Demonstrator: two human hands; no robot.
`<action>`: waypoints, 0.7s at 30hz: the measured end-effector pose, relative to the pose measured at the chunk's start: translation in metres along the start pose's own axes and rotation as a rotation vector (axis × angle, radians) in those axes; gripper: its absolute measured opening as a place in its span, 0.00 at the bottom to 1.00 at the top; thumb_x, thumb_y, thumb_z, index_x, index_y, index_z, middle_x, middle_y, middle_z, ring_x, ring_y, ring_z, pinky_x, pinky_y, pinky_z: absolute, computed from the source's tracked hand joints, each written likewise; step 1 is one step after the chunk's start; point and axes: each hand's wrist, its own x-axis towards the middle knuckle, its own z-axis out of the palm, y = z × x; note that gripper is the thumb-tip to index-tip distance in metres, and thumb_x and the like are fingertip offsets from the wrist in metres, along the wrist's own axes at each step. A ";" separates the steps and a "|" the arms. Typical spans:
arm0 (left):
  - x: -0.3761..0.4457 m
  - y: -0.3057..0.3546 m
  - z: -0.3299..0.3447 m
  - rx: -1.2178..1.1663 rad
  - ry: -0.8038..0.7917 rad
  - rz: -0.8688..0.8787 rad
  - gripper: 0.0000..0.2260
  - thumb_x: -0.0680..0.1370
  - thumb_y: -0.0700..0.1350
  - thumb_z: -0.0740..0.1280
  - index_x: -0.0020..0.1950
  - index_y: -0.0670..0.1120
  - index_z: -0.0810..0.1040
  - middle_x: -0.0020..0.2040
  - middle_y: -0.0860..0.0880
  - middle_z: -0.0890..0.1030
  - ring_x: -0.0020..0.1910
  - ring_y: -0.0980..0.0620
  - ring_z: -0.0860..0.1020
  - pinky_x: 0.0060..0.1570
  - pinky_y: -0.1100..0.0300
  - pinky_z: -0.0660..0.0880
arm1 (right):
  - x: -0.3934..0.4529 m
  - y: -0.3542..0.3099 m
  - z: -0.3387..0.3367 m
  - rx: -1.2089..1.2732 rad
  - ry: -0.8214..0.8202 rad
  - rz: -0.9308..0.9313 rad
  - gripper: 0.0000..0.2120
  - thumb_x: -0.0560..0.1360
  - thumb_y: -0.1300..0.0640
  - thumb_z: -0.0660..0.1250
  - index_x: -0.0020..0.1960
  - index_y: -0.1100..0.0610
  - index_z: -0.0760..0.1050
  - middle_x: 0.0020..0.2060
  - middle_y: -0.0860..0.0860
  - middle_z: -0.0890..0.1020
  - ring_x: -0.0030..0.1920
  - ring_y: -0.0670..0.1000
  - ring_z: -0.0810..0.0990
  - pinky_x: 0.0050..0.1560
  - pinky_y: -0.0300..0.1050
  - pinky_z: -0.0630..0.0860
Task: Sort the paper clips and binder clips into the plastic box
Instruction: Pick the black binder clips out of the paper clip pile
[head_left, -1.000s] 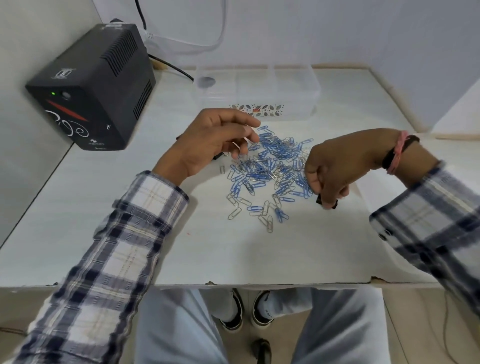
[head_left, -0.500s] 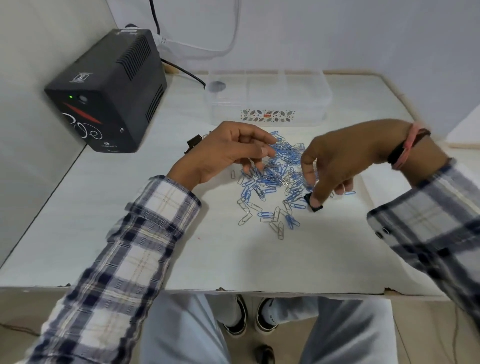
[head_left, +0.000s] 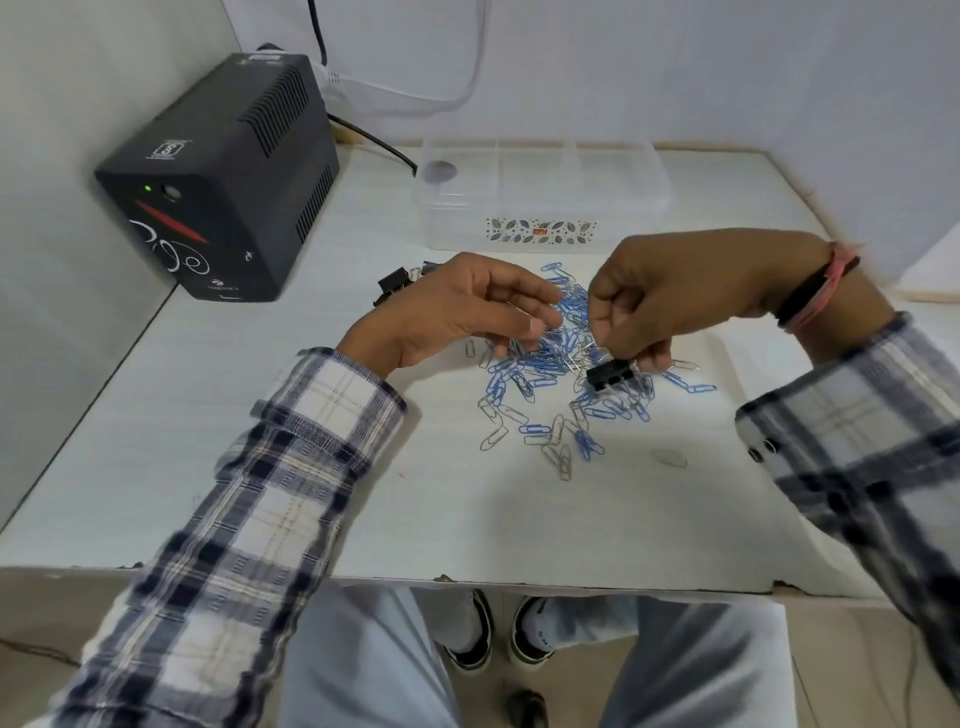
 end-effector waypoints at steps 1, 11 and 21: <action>0.000 0.000 0.001 -0.002 -0.012 -0.006 0.17 0.77 0.32 0.72 0.66 0.37 0.80 0.58 0.40 0.86 0.49 0.45 0.83 0.42 0.56 0.77 | 0.000 0.000 -0.001 0.016 0.009 -0.019 0.02 0.73 0.70 0.70 0.45 0.66 0.80 0.31 0.58 0.85 0.28 0.50 0.82 0.33 0.40 0.80; 0.002 0.001 0.000 0.012 0.062 0.054 0.13 0.77 0.36 0.73 0.60 0.35 0.82 0.50 0.37 0.86 0.34 0.52 0.80 0.30 0.64 0.74 | 0.029 0.015 0.010 0.535 0.406 -0.209 0.04 0.75 0.70 0.71 0.48 0.72 0.80 0.39 0.68 0.83 0.35 0.56 0.84 0.41 0.45 0.85; -0.014 -0.006 -0.058 0.645 0.730 -0.036 0.08 0.77 0.48 0.70 0.52 0.49 0.88 0.42 0.48 0.86 0.34 0.55 0.81 0.32 0.70 0.76 | 0.049 0.051 0.010 -0.010 0.591 0.042 0.14 0.78 0.64 0.63 0.60 0.59 0.81 0.54 0.55 0.84 0.51 0.54 0.81 0.52 0.44 0.74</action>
